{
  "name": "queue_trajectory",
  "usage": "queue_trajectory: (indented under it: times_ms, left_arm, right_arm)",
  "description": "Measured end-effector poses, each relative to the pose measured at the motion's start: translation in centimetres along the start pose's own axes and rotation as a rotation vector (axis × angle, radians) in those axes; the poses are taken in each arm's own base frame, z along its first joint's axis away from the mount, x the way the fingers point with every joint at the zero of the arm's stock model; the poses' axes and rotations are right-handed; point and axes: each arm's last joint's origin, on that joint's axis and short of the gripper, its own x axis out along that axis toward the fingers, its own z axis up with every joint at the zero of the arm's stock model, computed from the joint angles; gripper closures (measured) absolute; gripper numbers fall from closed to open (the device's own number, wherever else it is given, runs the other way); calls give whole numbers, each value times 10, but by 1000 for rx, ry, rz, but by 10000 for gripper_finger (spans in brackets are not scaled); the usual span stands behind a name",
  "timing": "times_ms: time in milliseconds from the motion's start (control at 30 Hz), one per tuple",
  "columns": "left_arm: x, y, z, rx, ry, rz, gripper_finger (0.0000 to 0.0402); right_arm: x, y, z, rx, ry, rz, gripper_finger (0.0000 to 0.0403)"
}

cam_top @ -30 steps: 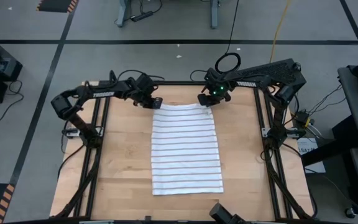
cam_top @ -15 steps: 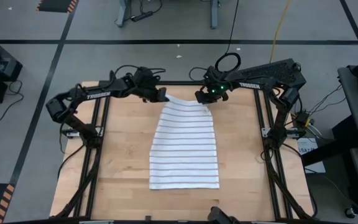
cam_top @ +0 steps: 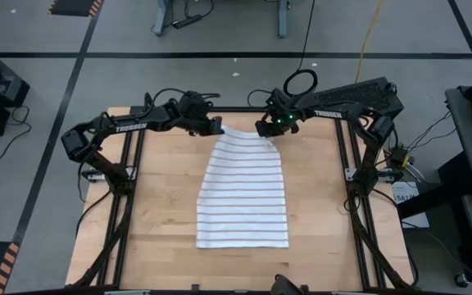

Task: Roll towel
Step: Roll the white towel

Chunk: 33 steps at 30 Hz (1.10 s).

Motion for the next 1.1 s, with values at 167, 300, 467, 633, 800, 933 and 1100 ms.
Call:
queue_trajectory:
  times_ms: [167, 300, 467, 633, 800, 933, 1100]
  left_arm:
    - [1, -5, 2, -13, -27, -39, 398]
    - [2, -9, 0, -23, -60, -36, 398]
    - [10, -8, -3, -16, -123, 35, 398]
    - [26, -7, -4, 2, -137, 13, 398]
    - [45, -9, -6, -7, -148, -39, 398]
    - [56, -8, -12, -8, -134, -37, 397]
    - [67, -7, -16, 1, -141, -28, 397]
  right_arm:
    - [2, 11, -2, 0, 9, 82, 401]
    - [3, 15, -1, 9, 7, 131, 401]
    - [2, 19, 2, -10, -7, 189, 401]
    - [1, 22, 4, -28, -7, 244, 401]
    - [1, 23, 5, -35, -8, 263, 401]
    - [0, 27, 7, -24, -13, 307, 401]
    - [-1, 30, 9, -30, -28, 347, 401]
